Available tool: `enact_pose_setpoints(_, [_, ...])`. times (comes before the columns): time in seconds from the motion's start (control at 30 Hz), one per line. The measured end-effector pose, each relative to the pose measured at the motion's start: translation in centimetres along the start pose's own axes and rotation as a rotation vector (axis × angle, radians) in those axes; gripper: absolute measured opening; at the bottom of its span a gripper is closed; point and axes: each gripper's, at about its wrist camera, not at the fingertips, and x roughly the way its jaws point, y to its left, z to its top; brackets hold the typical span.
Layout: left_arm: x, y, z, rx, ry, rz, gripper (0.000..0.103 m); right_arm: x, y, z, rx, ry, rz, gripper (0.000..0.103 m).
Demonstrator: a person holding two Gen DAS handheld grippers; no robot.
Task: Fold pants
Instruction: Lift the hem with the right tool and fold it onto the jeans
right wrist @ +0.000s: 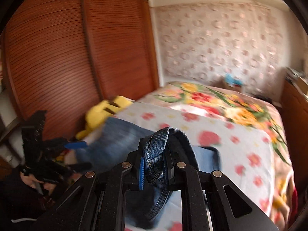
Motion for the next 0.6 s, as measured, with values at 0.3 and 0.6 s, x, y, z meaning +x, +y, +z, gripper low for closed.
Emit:
enact_pose_setpoints(0.3, [-0.4,3.4,-1.0,-0.066,0.005,0.049,0.078,5.7,2.4,1.6,-0.047,0.106,0.057,0.029])
enact_pose_setpoints(0.6, [1.2,3.1,-1.6,-0.043,0.036,0.037,0.078,6.5,1.9,0.5,-0.009,0.170,-0.087,0.037])
